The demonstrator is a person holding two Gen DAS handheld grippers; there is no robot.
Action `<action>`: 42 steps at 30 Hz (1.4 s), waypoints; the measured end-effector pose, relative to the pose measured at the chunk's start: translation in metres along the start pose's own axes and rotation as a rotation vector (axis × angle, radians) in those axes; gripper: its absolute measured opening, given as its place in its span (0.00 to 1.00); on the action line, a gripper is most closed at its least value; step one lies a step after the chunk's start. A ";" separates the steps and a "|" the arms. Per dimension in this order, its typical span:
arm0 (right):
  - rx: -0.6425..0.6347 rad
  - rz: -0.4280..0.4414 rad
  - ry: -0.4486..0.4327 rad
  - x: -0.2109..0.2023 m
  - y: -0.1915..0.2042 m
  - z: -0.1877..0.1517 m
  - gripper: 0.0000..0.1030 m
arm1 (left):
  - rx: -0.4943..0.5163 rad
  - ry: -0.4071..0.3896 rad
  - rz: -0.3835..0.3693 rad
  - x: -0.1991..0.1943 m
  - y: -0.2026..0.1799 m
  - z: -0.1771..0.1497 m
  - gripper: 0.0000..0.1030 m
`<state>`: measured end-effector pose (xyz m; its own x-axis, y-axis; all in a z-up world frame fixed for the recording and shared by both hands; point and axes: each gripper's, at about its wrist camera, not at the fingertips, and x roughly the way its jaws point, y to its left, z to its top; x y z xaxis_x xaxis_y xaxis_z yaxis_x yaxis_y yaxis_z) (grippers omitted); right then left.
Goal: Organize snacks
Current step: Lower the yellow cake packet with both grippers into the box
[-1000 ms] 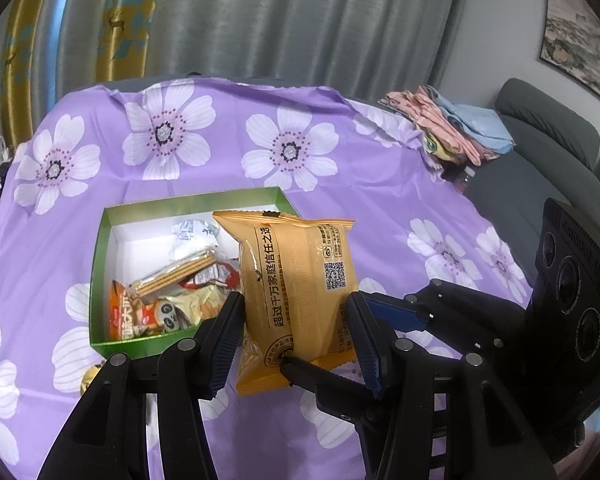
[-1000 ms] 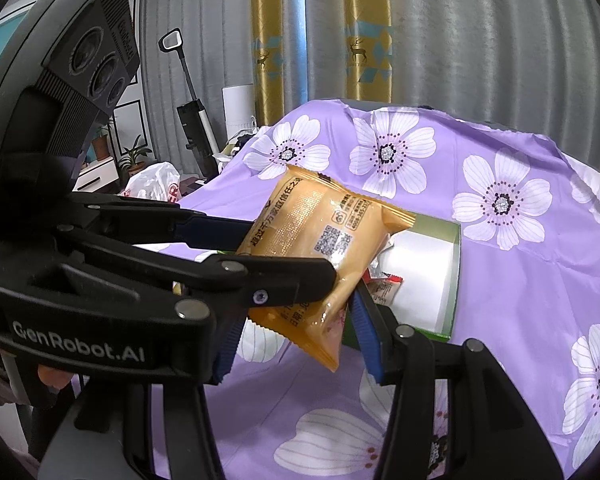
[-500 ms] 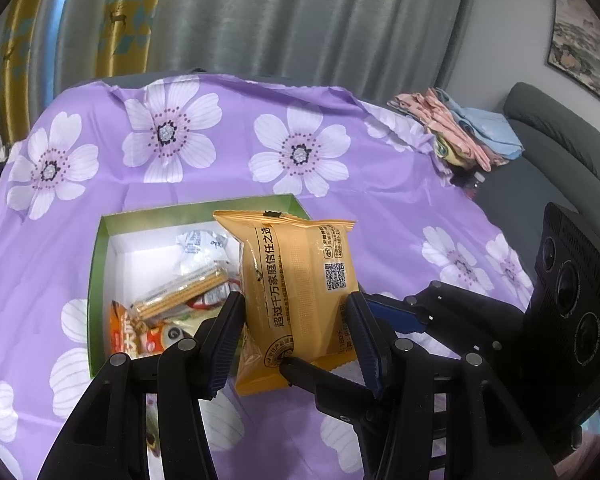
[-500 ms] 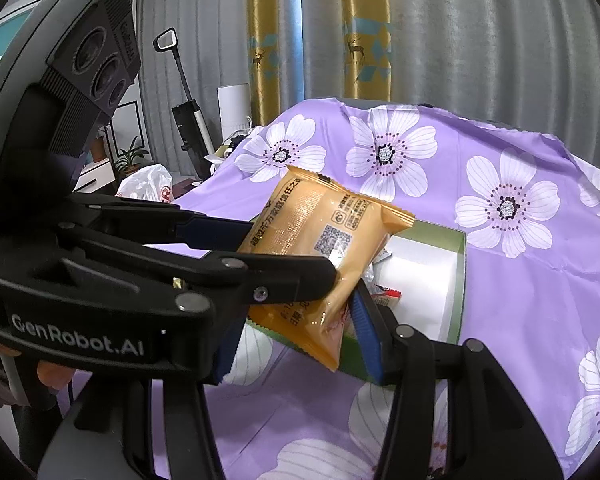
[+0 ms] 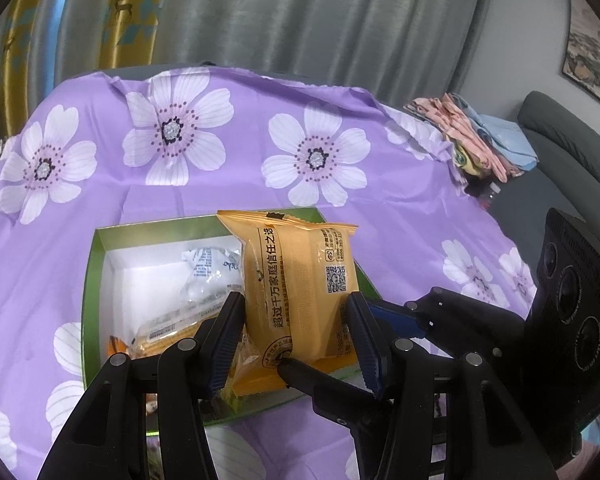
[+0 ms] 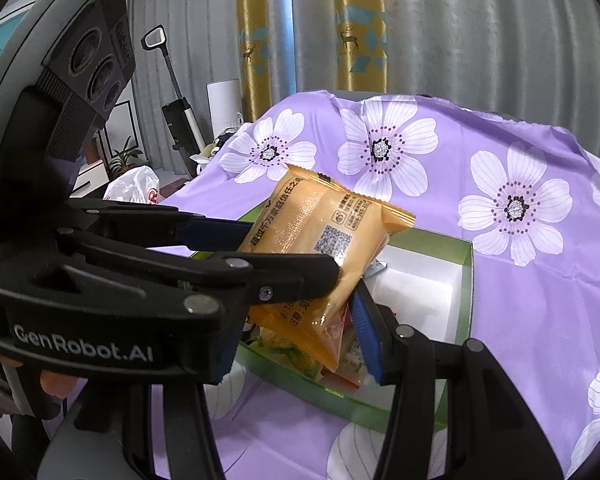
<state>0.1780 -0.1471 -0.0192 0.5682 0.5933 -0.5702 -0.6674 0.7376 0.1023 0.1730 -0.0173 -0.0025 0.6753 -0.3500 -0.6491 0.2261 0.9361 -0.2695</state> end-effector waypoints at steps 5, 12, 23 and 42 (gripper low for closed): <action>0.016 0.000 0.020 0.012 -0.006 0.000 0.50 | -0.008 0.015 0.005 0.014 0.005 0.002 0.50; 0.033 -0.004 0.052 0.026 -0.013 -0.001 0.50 | -0.032 0.040 -0.003 0.028 0.012 0.002 0.50; 0.040 0.002 0.085 0.042 -0.017 -0.002 0.50 | -0.063 0.070 -0.005 0.042 0.023 0.002 0.50; 0.039 0.009 0.145 0.059 -0.021 -0.002 0.50 | -0.105 0.118 -0.003 0.055 0.034 0.000 0.50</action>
<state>0.2243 -0.1278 -0.0569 0.4848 0.5493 -0.6806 -0.6515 0.7460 0.1379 0.2182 -0.0044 -0.0474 0.5860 -0.3601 -0.7259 0.1486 0.9284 -0.3406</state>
